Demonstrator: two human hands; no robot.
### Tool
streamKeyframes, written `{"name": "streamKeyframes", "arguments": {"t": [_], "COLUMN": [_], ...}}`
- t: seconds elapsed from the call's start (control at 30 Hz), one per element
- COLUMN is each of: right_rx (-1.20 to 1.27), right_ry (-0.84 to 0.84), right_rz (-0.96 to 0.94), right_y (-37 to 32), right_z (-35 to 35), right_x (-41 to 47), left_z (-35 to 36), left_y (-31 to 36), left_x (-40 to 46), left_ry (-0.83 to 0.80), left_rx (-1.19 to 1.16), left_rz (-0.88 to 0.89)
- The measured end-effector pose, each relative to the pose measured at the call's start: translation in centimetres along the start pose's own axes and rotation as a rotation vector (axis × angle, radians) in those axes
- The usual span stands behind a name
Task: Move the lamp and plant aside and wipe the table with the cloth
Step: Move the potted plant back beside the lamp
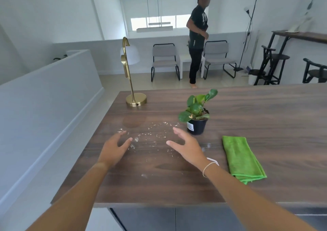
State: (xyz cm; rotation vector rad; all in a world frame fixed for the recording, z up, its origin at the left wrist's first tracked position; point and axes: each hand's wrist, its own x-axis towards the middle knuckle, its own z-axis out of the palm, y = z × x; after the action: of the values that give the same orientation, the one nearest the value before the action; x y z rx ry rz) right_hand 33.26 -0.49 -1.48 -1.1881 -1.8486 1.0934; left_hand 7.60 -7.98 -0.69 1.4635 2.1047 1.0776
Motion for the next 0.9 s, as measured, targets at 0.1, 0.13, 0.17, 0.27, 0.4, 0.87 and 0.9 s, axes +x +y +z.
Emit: {"name": "streamKeyframes", "arguments": {"t": [0.1, 0.13, 0.17, 0.27, 0.4, 0.87, 0.9], "right_rx": [0.003, 0.011, 0.02, 0.047, 0.012, 0.117, 0.135], "right_ry": [0.191, 0.267, 0.34, 0.46, 0.533, 0.62, 0.609], "right_rz": [0.037, 0.049, 0.065, 0.1, 0.047, 0.029, 0.022], "right_y": [1.0, 1.3, 1.6, 2.1, 2.3, 3.0, 3.1], "right_z": [-1.8, -2.3, -2.8, -3.9, -3.8, -3.1, -3.1], "right_x": [-0.8, -0.8, -0.8, -0.5, 0.4, 3.7, 3.9], "left_z": [-0.3, -0.6, -0.9, -2.1, -2.4, -2.0, -2.0], "left_y": [-0.4, -0.7, -1.1, -2.5, -3.8, -3.9, -3.8], "left_x": [-1.2, -1.5, -1.7, -2.4, -3.2, -3.3, -3.3], "left_ry": [0.01, 0.008, 0.002, 0.005, 0.005, -0.041, -0.04], "left_rx": [0.084, 0.11, 0.141, 0.215, 0.299, 0.457, 0.457], "left_rz": [0.053, 0.064, 0.069, 0.064, 0.05, 0.071, 0.07]}}
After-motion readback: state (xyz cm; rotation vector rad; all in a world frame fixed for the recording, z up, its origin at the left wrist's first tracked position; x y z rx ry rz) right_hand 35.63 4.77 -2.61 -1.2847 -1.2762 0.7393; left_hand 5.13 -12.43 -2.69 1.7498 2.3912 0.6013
